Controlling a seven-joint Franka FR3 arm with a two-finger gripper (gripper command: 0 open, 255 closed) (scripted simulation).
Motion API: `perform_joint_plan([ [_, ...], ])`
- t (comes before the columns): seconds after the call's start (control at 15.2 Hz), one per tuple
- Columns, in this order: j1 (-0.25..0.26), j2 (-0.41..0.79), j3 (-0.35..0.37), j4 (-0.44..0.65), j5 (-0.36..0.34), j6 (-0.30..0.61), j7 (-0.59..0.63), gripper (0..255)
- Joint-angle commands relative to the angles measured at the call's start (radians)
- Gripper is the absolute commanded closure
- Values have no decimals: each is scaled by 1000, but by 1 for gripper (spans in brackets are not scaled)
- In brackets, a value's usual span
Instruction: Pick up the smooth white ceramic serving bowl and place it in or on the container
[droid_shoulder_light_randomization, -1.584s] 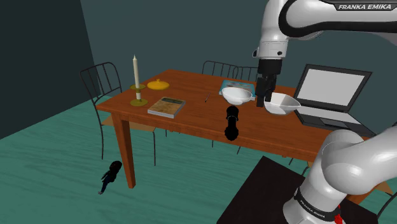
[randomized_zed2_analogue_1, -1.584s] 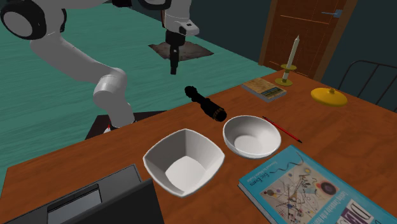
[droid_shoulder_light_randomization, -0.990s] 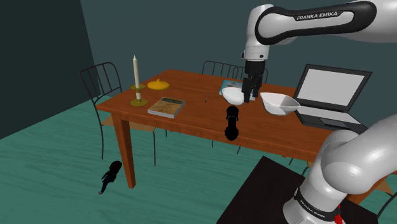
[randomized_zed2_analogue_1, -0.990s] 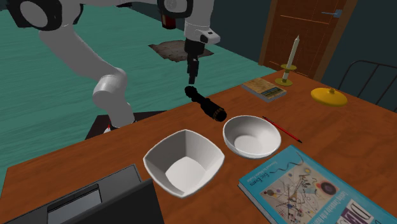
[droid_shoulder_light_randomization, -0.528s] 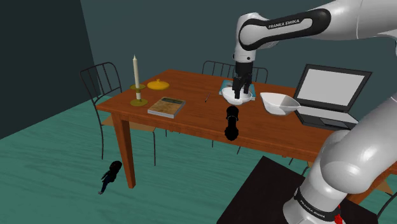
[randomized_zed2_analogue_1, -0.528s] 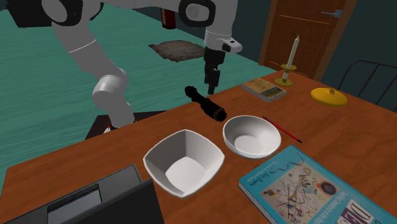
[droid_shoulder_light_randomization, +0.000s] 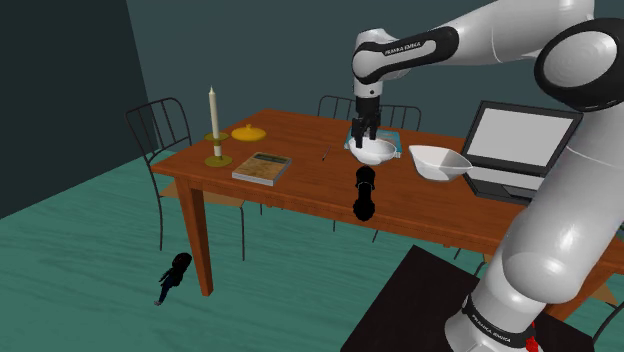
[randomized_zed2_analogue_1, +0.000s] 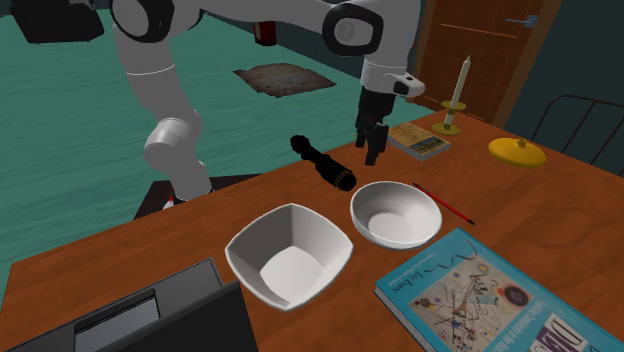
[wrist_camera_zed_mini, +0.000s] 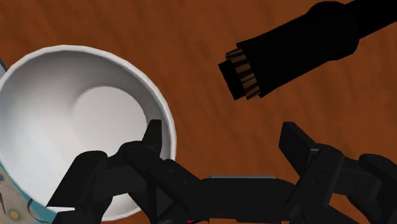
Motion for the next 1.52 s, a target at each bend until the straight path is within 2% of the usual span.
perform_joint_plan([
  [0.0, -10, 79, -11, 78, 2, 10, -19, 0],
  [0.2, -26, 183, -23, 192, 7, 12, -45, 0],
  [0.73, -34, 189, -27, 99, 6, 112, -43, 0],
  [1.19, -34, 189, -27, 99, 6, 112, -43, 0],
  [1.25, -34, 189, -27, 99, 6, 112, -43, 255],
  [1.45, -34, 189, -27, 99, 6, 112, -43, 255],
])
